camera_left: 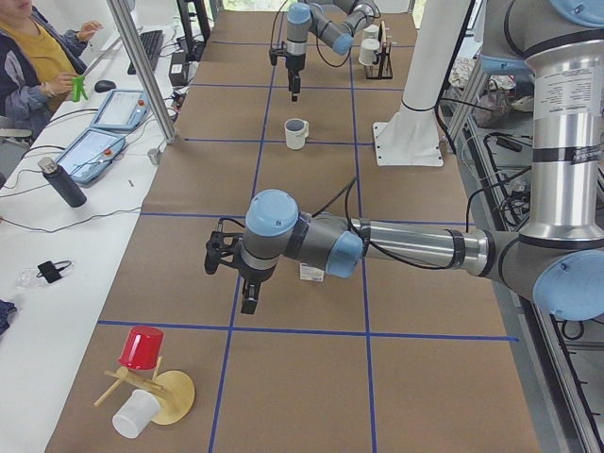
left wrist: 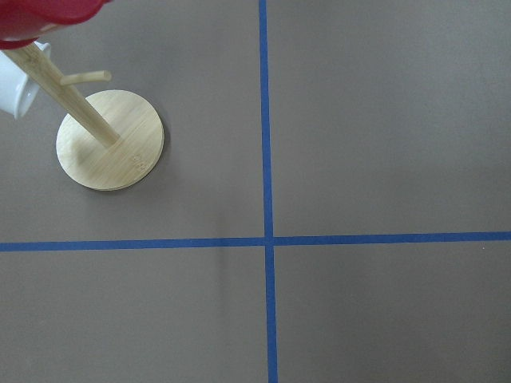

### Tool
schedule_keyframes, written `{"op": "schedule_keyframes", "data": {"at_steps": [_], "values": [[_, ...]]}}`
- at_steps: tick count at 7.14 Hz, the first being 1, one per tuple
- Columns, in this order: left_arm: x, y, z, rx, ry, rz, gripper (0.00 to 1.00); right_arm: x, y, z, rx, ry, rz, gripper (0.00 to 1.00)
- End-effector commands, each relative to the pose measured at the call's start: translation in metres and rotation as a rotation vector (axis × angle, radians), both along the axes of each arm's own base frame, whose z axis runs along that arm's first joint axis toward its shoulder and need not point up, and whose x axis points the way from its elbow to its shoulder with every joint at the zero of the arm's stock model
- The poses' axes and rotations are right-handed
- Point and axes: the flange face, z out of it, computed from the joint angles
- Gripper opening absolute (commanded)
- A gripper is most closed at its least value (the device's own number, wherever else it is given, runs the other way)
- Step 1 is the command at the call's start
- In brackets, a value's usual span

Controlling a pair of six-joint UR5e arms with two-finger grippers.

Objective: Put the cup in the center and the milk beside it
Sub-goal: 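Open the right gripper and lift it away from the mug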

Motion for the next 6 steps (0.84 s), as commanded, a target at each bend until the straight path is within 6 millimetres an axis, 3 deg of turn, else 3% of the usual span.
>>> {"op": "schedule_keyframes", "data": {"at_steps": [1, 2, 3, 5, 6], "values": [[0.008, -0.008, -0.037, 0.027, 0.025, -0.042, 0.99, 0.079, -0.018, 0.062, 0.013, 0.038, -0.014, 1.00], [0.033, -0.009, -0.051, -0.043, 0.067, -0.076, 0.99, 0.100, -0.024, 0.088, 0.026, 0.072, -0.017, 1.00], [0.067, -0.004, -0.080, -0.090, 0.110, -0.105, 0.99, 0.116, -0.028, 0.112, 0.035, 0.105, -0.025, 1.00], [0.071, 0.007, -0.096, -0.159, 0.183, -0.148, 0.99, 0.137, -0.030, 0.150, 0.043, 0.155, -0.042, 1.00], [0.078, 0.007, -0.099, -0.325, 0.248, -0.277, 0.99, 0.137, -0.031, 0.153, 0.042, 0.162, -0.039, 1.00]]}}
